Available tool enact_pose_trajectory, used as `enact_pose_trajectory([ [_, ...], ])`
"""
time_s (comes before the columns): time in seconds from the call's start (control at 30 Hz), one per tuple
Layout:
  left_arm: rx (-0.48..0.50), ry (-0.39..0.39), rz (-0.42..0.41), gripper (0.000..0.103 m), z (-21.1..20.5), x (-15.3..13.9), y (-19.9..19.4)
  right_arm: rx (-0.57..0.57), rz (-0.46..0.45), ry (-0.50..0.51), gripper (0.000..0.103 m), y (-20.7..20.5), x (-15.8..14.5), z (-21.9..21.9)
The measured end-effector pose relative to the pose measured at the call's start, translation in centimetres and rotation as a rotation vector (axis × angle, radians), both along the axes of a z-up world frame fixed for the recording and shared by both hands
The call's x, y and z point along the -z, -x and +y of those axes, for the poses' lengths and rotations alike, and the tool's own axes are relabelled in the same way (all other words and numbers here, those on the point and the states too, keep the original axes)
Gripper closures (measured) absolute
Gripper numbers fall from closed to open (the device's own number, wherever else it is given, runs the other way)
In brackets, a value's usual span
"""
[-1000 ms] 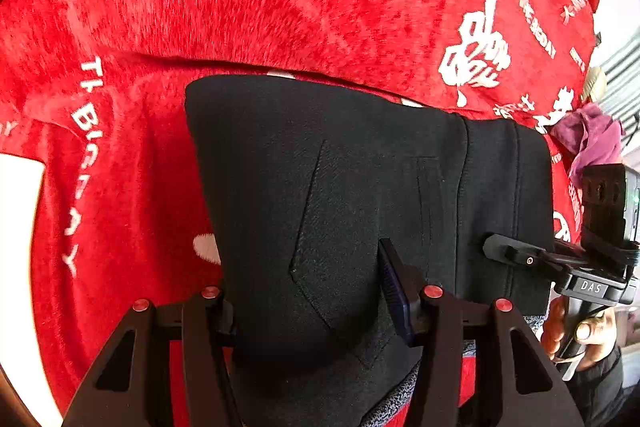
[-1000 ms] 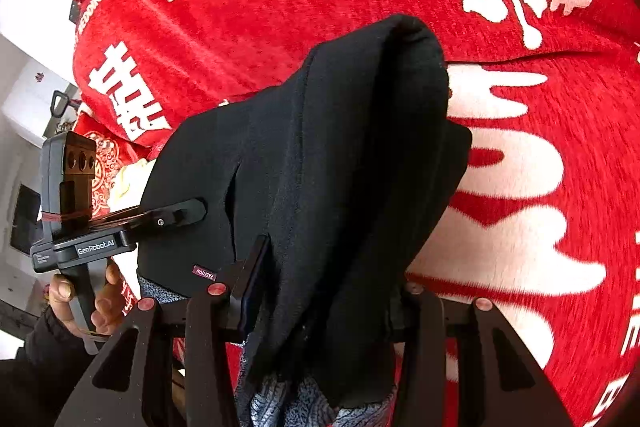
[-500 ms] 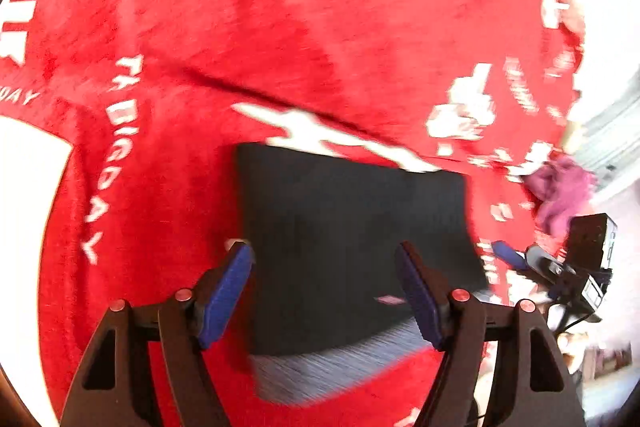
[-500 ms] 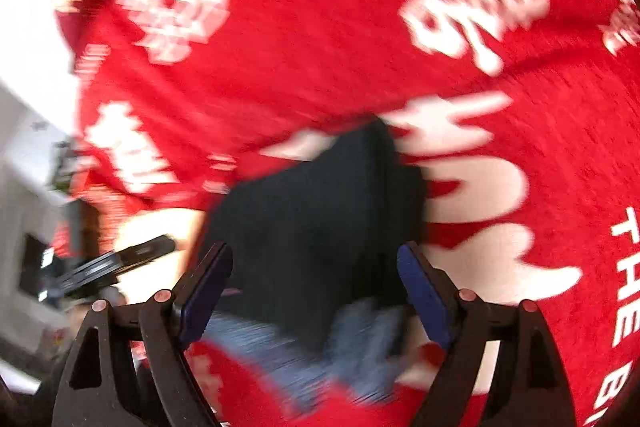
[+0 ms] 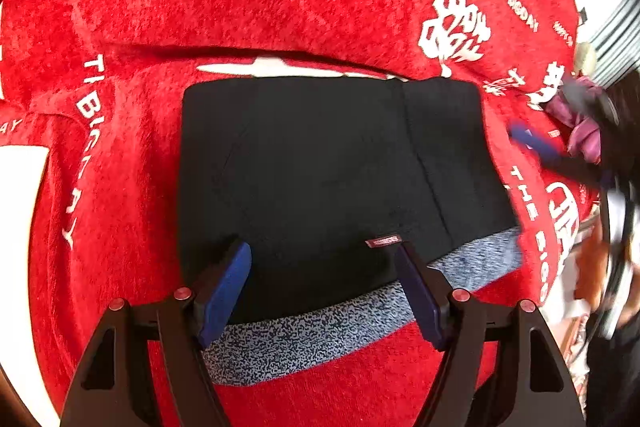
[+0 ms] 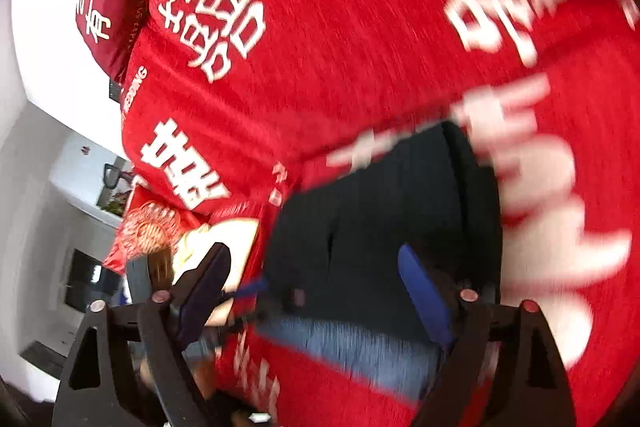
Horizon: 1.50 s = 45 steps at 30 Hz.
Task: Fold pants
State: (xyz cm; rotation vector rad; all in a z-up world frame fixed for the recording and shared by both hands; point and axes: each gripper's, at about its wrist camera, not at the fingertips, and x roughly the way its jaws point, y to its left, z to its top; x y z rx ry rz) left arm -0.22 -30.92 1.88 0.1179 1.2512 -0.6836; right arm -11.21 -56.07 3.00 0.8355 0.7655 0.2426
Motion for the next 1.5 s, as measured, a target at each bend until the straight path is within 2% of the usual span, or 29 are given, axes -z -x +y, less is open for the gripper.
enact_pose_trajectory([
  [0.07,-0.008,-0.015,-0.020,0.027,0.1,0.0,0.5,-0.019,0.051,0.101,0.011,-3.9,0.1,-0.3],
  [0.13,-0.006,-0.043,-0.034,0.027,-0.1,0.0,0.5,-0.016,0.194,0.202,0.011,-7.5,2.7,-0.6],
  [0.2,0.002,-0.071,-0.046,0.024,-0.4,0.0,0.7,-0.022,0.288,0.215,0.011,-9.2,5.3,-0.8],
  [0.23,0.001,-0.091,-0.049,0.019,-0.4,0.0,0.8,-0.011,0.284,0.232,0.011,-9.2,5.2,-0.6],
  [0.27,-0.009,-0.109,-0.060,0.015,-0.5,-0.1,0.9,0.000,0.278,0.243,0.010,-8.9,4.7,-0.5],
  [0.37,-0.036,-0.114,-0.119,0.015,-0.2,-1.2,1.9,0.035,0.204,0.311,0.008,-6.1,2.3,0.7],
  [0.4,-0.038,-0.119,-0.137,0.015,-0.1,-1.5,2.4,0.057,0.187,0.364,0.006,-4.9,1.7,1.3],
  [0.43,-0.041,-0.131,-0.157,0.015,-0.1,-1.8,3.0,0.085,0.181,0.425,0.000,-3.4,1.3,2.0],
  [0.47,-0.046,-0.159,-0.187,0.015,-0.1,-2.1,3.6,0.101,0.179,0.474,0.000,-1.9,0.6,2.9],
  [0.53,-0.058,-0.201,-0.227,0.015,0.0,-2.4,4.8,0.125,0.240,0.576,0.000,0.2,0.1,5.1],
  [0.7,-0.062,-0.206,-0.246,0.015,0.4,-3.1,7.3,0.145,0.302,0.673,0.000,4.6,0.9,6.3],
  [0.77,-0.061,-0.202,-0.240,0.015,0.7,-3.2,7.9,0.137,0.323,0.692,0.000,5.1,1.4,7.1],
  [0.97,-0.071,-0.221,-0.290,0.015,1.1,-4.2,9.4,0.110,0.338,0.748,0.000,5.4,1.7,9.1],
  [1.23,-0.097,-0.209,-0.293,0.015,1.7,-4.9,9.7,0.110,0.330,0.744,0.000,5.7,1.1,9.6],
  [1.5,-0.110,-0.237,-0.300,0.015,1.8,-4.8,9.5,0.114,0.332,0.745,0.000,5.9,1.0,9.5],
])
